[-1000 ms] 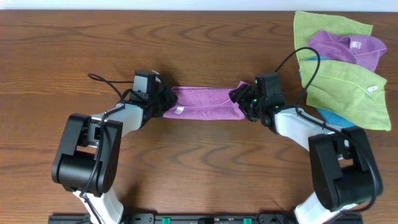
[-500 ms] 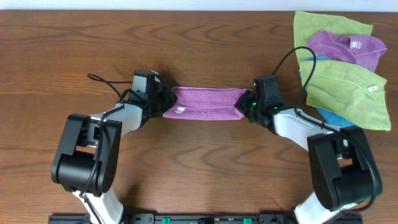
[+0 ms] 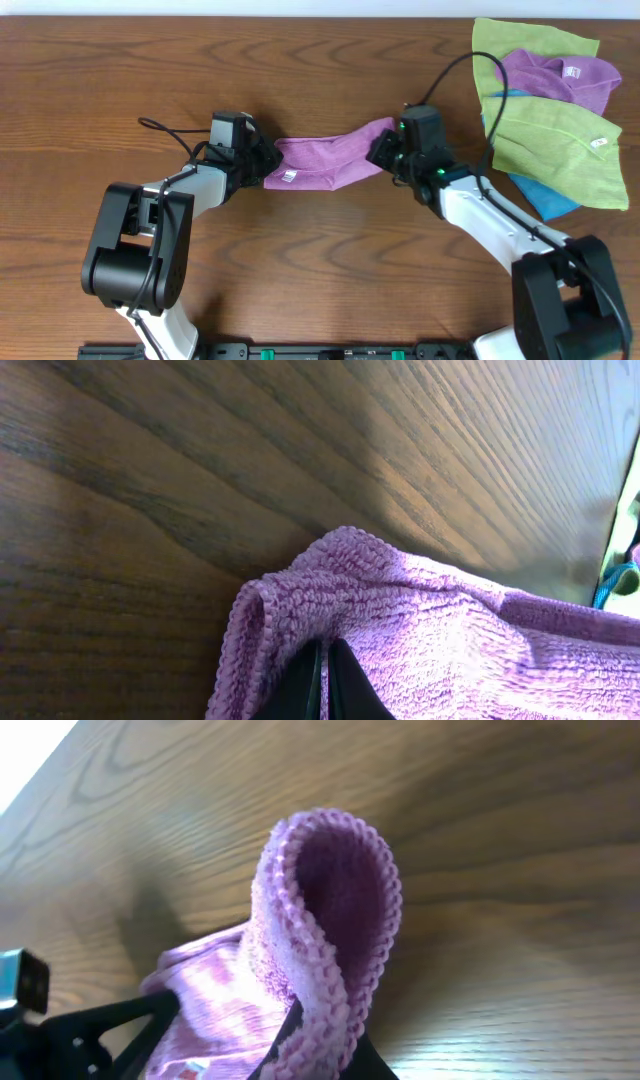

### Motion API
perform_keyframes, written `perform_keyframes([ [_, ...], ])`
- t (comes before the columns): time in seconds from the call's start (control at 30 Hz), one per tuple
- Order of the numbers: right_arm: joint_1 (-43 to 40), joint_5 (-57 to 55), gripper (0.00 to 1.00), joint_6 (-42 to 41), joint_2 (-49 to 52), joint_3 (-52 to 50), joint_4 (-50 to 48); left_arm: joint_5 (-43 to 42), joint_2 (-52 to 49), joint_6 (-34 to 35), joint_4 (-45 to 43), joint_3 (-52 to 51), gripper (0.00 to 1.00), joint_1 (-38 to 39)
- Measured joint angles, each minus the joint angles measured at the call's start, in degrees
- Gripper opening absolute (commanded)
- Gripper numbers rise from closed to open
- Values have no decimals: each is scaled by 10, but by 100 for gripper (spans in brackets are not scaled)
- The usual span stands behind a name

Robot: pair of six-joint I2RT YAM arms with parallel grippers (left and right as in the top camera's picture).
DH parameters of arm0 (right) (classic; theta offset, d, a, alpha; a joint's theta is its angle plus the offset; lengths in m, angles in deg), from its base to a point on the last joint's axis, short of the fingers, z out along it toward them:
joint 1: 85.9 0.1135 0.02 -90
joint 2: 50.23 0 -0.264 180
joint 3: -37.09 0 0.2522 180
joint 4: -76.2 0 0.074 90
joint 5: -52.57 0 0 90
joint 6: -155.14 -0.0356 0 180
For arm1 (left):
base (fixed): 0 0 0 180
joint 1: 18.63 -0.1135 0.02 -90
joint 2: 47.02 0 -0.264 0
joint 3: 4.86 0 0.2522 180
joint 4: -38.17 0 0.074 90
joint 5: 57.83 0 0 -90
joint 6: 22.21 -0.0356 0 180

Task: Fold the cloth
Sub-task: 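Carry the right end toward the left gripper, folding the strip in half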

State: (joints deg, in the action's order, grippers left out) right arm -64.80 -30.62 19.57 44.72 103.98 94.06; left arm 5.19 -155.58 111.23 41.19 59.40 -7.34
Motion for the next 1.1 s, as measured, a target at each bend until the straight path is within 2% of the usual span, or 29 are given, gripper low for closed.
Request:
perform_keyframes([
  [0.33, 79, -64, 1, 44, 12, 88, 20, 0, 0, 0, 0, 0, 6, 0],
  [0.73, 136, -77, 1, 71, 151, 202, 52, -1, 0, 0, 0, 0, 6, 0],
  [1.1, 155, -78, 1, 81, 160, 212, 71, -18, 5, -10, 3, 0, 6, -9],
])
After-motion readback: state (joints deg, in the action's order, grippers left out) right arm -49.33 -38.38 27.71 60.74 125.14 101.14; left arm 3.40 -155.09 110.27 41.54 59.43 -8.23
